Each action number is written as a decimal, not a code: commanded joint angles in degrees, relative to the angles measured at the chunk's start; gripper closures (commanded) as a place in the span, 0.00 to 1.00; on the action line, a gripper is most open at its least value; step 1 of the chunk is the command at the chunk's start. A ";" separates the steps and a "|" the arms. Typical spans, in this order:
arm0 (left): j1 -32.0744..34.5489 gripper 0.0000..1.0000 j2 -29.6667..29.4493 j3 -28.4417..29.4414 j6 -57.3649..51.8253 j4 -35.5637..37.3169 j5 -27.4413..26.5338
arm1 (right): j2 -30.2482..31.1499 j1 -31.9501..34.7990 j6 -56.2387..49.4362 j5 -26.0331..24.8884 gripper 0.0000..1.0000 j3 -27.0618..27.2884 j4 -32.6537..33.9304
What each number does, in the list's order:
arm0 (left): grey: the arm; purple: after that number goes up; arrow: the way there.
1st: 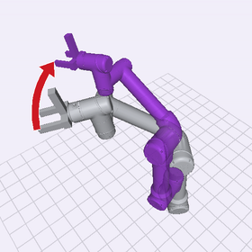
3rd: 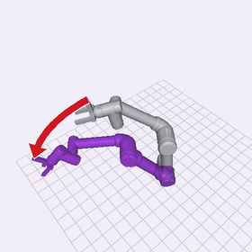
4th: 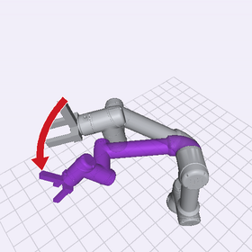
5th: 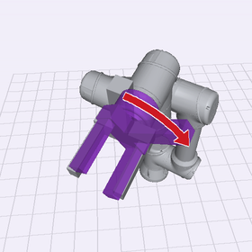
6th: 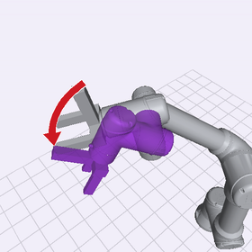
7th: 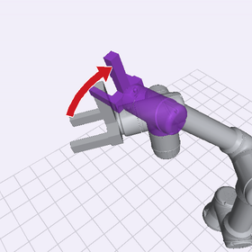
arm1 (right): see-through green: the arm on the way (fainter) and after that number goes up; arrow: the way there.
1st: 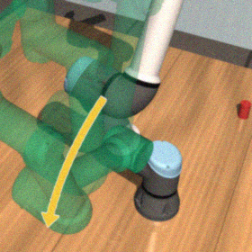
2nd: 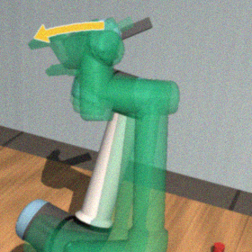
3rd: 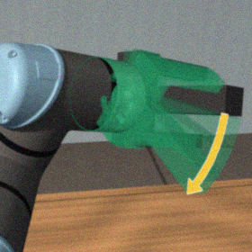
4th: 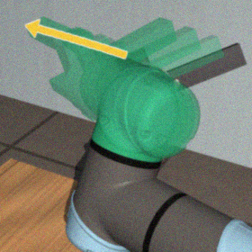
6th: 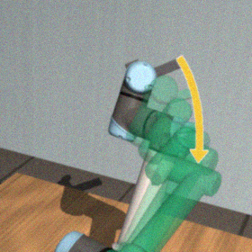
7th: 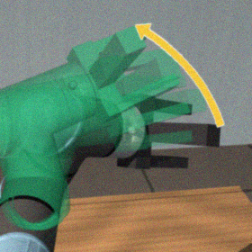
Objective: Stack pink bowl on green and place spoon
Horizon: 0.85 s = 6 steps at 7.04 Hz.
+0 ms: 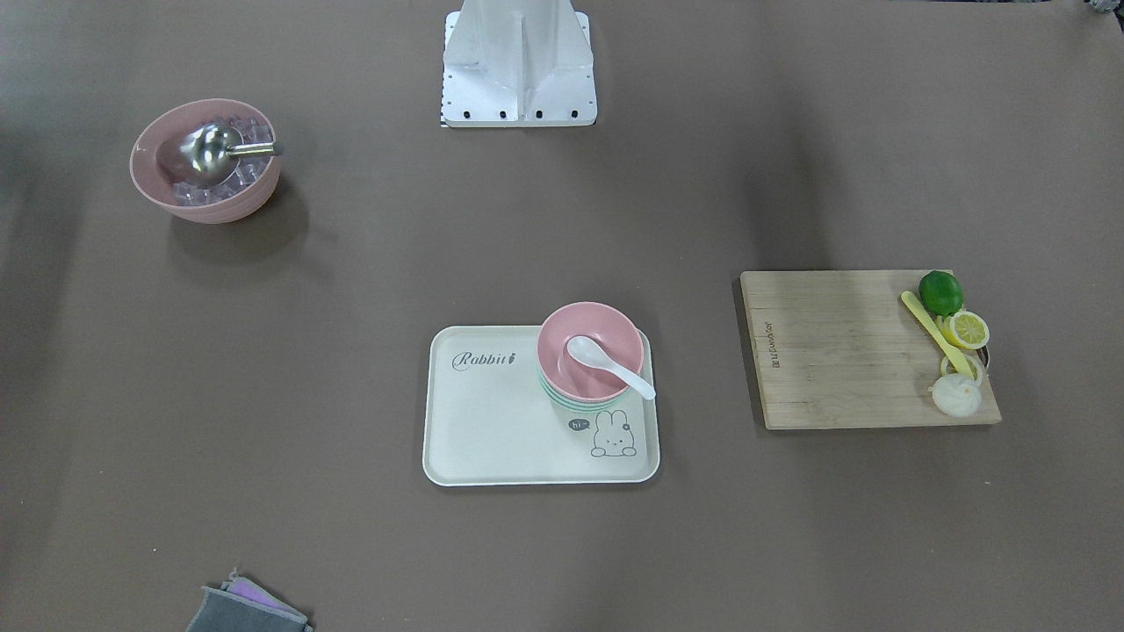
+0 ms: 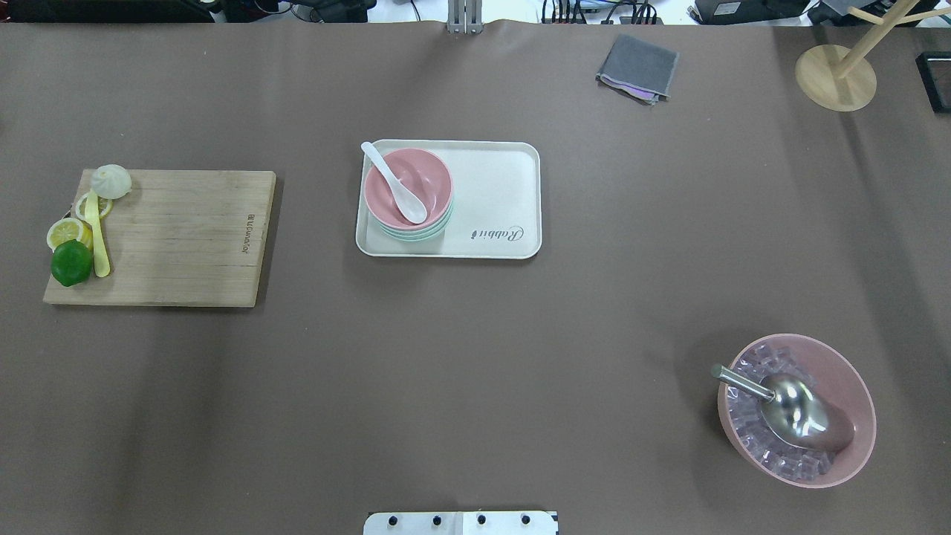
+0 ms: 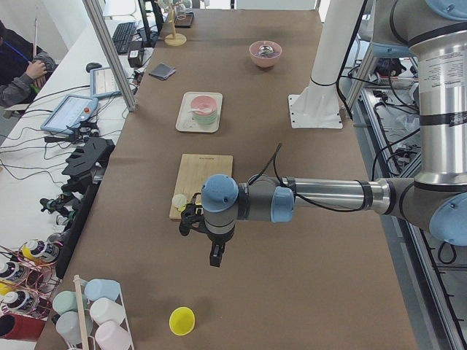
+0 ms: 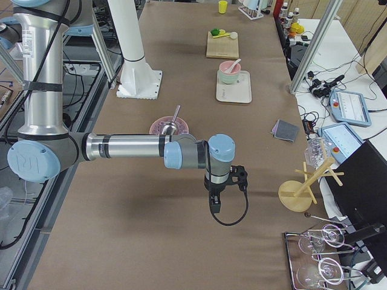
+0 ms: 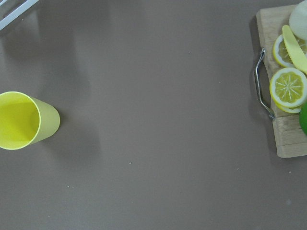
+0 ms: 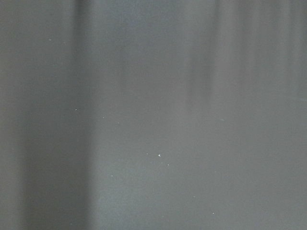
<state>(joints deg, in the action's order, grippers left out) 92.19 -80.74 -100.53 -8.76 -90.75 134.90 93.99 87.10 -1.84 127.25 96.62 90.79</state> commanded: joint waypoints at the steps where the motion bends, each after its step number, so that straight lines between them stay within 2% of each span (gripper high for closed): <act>1: 0.01 0.02 0.14 -0.19 -0.03 -0.04 0.01 | 0.58 0.00 -0.09 -0.07 0.00 0.14 -0.08; 5: 0.01 0.02 0.23 -0.37 -0.12 -0.13 0.01 | 0.75 0.00 -0.18 -0.42 0.00 0.14 0.00; 6: 0.01 0.02 0.23 -0.37 -0.12 -0.13 0.10 | 1.28 -0.09 0.26 2.45 0.00 0.23 -0.08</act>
<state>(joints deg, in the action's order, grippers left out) 92.20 -80.51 -100.88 -8.87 -90.85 134.93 94.87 87.07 -1.93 127.55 96.79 90.75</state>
